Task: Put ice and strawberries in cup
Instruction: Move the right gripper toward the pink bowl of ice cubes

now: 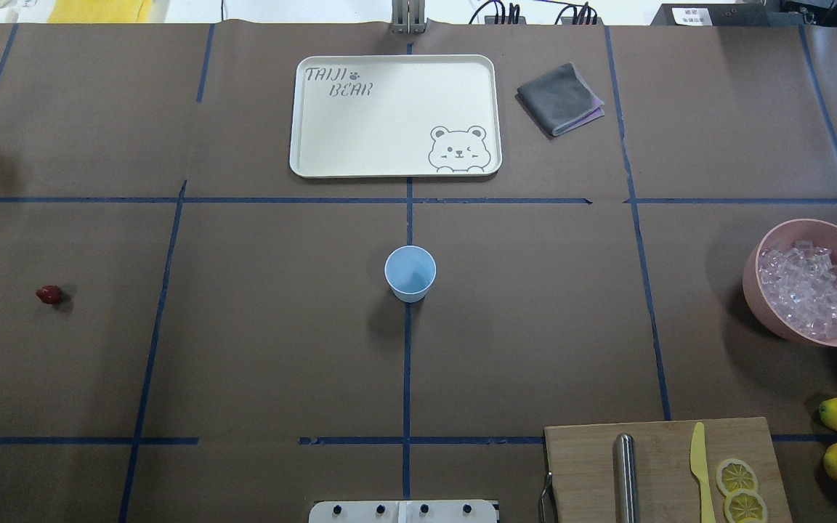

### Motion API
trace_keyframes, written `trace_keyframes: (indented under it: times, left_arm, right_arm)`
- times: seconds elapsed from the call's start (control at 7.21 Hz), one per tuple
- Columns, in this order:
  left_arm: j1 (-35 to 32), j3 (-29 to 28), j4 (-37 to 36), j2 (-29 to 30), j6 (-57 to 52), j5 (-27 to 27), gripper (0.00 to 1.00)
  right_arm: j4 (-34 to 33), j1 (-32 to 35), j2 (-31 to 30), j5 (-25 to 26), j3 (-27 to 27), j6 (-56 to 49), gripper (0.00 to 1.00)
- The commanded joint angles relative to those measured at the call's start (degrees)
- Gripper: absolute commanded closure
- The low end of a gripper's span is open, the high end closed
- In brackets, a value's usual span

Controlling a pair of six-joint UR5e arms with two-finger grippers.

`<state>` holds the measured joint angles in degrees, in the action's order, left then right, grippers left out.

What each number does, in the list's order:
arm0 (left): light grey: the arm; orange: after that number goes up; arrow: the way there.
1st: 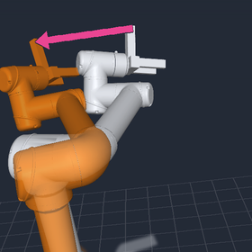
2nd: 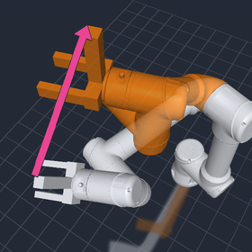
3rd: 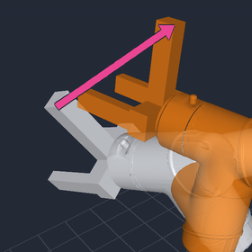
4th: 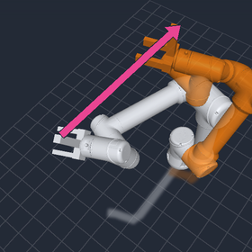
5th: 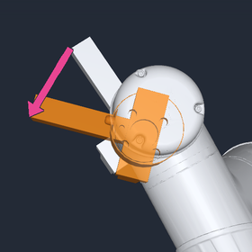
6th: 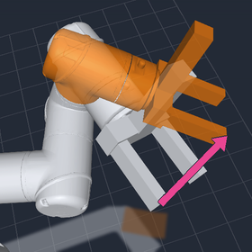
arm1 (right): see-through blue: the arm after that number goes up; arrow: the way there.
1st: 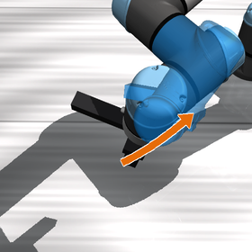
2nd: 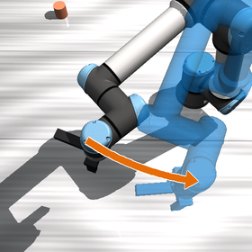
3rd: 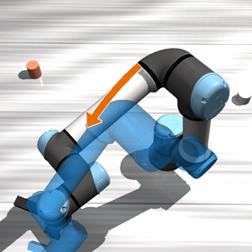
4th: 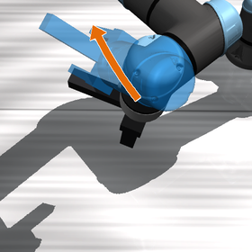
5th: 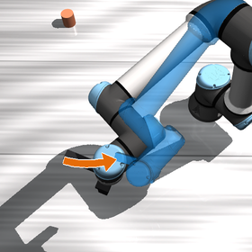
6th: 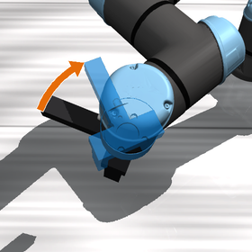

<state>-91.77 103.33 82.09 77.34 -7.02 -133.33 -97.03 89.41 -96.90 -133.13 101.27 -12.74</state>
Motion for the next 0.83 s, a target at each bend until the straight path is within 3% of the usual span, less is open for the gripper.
trace_keyframes:
  times: [0.0,0.69]
  left_arm:
    - [2.1,0.72,2.35,-1.82,-4.63,0.17,0.0]
    - [3.09,1.08,3.07,-2.28,-5.46,-0.08,0.0]
  right_arm:
    - [0.0,-0.03,-0.21,-0.28,-0.2,0.52,0.01]
    - [0.79,-0.11,-2.85,-1.86,0.86,0.35,0.01]
